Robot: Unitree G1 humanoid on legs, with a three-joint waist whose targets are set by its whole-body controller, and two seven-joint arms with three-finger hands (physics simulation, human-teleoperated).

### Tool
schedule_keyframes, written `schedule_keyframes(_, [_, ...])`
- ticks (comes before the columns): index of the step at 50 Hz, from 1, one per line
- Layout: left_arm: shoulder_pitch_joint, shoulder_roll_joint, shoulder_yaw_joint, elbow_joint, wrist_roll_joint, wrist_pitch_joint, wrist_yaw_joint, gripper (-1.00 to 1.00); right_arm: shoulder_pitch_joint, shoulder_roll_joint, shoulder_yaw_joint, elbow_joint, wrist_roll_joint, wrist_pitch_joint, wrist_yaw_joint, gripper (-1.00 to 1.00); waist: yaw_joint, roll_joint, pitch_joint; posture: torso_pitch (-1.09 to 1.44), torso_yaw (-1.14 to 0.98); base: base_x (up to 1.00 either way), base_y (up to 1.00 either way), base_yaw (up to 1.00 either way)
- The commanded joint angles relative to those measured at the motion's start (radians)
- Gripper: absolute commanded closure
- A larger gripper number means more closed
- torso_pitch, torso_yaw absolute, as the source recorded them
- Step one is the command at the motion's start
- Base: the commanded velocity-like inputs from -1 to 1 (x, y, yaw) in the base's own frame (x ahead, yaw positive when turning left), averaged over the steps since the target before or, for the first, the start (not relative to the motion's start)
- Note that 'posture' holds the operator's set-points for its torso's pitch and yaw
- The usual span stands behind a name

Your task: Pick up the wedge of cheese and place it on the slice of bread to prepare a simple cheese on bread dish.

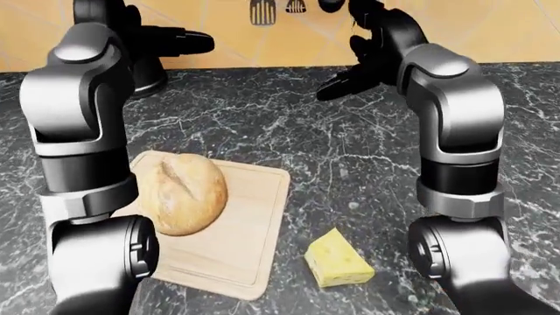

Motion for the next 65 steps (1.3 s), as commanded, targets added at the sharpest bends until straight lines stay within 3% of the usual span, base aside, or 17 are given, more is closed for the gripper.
schedule_keyframes(1, [-0.038, 0.018, 0.014, -0.033, 0.009, -0.032, 0.006, -1.00, -0.049, -0.009, -0.007, -0.042, 0.001, -0.034, 0.000, -1.00, 0.002, -0.002, -0.044, 0.00, 0.00, 0.00, 0.00, 0.00])
schedule_keyframes(11, [-0.054, 0.015, 0.009, -0.028, 0.013, -0.029, 0.006, -1.00, -0.049, -0.014, 0.000, -0.039, -0.016, -0.033, 0.008, -1.00, 0.010, -0.006, -0.066, 0.00, 0.00, 0.00, 0.01, 0.00])
schedule_keyframes(17, [-0.076, 0.019, 0.007, -0.031, 0.017, -0.011, 0.004, -1.00, -0.070, -0.025, -0.002, -0.045, -0.029, -0.013, 0.025, -1.00, 0.014, 0.000, -0.060, 0.00, 0.00, 0.00, 0.12, 0.00])
schedule_keyframes(22, [-0.086, 0.015, 0.003, -0.036, 0.020, -0.005, 0.004, -1.00, -0.070, -0.024, -0.003, -0.050, -0.036, -0.012, 0.030, -1.00, 0.020, -0.027, -0.081, 0.00, 0.00, 0.00, 0.32, 0.00])
schedule_keyframes(25, [-0.084, 0.014, 0.004, -0.036, 0.022, -0.005, 0.003, -1.00, -0.068, -0.024, -0.006, -0.050, -0.037, -0.012, 0.031, -1.00, 0.012, 0.001, -0.055, 0.00, 0.00, 0.00, 0.32, 0.00])
schedule_keyframes(28, [-0.086, 0.013, 0.004, -0.041, 0.022, -0.001, 0.003, -1.00, -0.067, -0.024, -0.007, -0.060, -0.037, -0.005, 0.034, -1.00, 0.001, 0.084, -0.049, 0.00, 0.00, 0.00, 0.32, 0.00])
schedule_keyframes(29, [-0.086, 0.013, 0.003, -0.040, 0.023, -0.001, 0.003, -1.00, -0.066, -0.024, -0.007, -0.061, -0.037, -0.004, 0.034, -1.00, 0.006, 0.046, -0.047, 0.00, 0.00, 0.00, 0.31, 0.00])
schedule_keyframes(30, [-0.086, 0.012, 0.004, -0.041, 0.023, 0.000, 0.003, -1.00, -0.066, -0.024, -0.007, -0.062, -0.036, -0.003, 0.035, -1.00, -0.001, 0.059, -0.049, 0.00, 0.00, 0.00, 0.32, 0.00])
schedule_keyframes(37, [-0.086, 0.010, 0.003, -0.047, 0.024, 0.004, 0.002, -1.00, -0.064, -0.022, -0.013, -0.063, -0.031, -0.004, 0.035, -1.00, -0.007, -0.001, -0.045, 0.00, 0.00, 0.00, 0.32, 0.00])
schedule_keyframes(38, [-0.086, 0.011, 0.004, -0.047, 0.025, 0.005, 0.001, -1.00, -0.068, -0.019, -0.026, -0.064, -0.020, -0.001, 0.032, -1.00, -0.002, -0.026, -0.026, 0.00, 0.00, 0.00, 0.00, 0.00])
schedule_keyframes(40, [-0.087, 0.011, 0.004, -0.047, 0.025, 0.005, 0.001, -1.00, -0.077, -0.026, -0.031, -0.062, -0.013, 0.006, 0.022, -1.00, 0.008, -0.027, -0.021, 0.00, 0.00, 0.00, 0.00, 0.00])
schedule_keyframes(43, [-0.085, 0.008, 0.003, -0.050, 0.026, 0.007, 0.002, -1.00, -0.089, -0.032, -0.040, -0.062, 0.004, -0.001, -0.004, -1.00, 0.025, -0.077, -0.033, 0.00, 0.00, 0.00, 0.00, 0.00])
schedule_keyframes(44, [-0.087, 0.007, 0.002, -0.049, 0.026, 0.006, 0.002, -1.00, -0.091, -0.037, -0.044, -0.062, 0.013, -0.005, -0.004, -1.00, 0.022, -0.045, -0.017, 0.00, 0.00, 0.00, 0.00, 0.00])
schedule_keyframes(46, [-0.087, 0.007, 0.001, -0.050, 0.027, 0.007, 0.001, -1.00, -0.091, -0.062, -0.025, -0.055, 0.016, -0.036, 0.011, -1.00, 0.022, -0.038, -0.023, 0.00, 0.00, 0.00, 0.00, 0.00])
schedule_keyframes(48, [-0.087, 0.008, 0.002, -0.045, 0.029, 0.003, -0.001, -1.00, -0.085, -0.045, -0.067, -0.061, 0.044, -0.128, -0.011, -1.00, 0.018, -0.024, -0.028, 0.00, 0.00, 0.00, 0.00, 0.00])
schedule_keyframes(51, [-0.088, 0.009, 0.002, -0.040, 0.031, 0.000, -0.002, -1.00, -0.091, -0.097, -0.027, -0.049, 0.036, -0.113, 0.041, -1.00, 0.012, -0.004, -0.028, 0.00, 0.00, 0.00, 0.00, 0.00])
schedule_keyframes(65, [-0.098, 0.013, 0.002, -0.020, 0.039, -0.011, -0.009, -1.00, -0.109, -0.211, -0.021, -0.022, -0.079, -0.111, 0.280, -1.00, 0.014, -0.027, -0.039, 0.00, 0.00, 0.00, 0.00, 0.00])
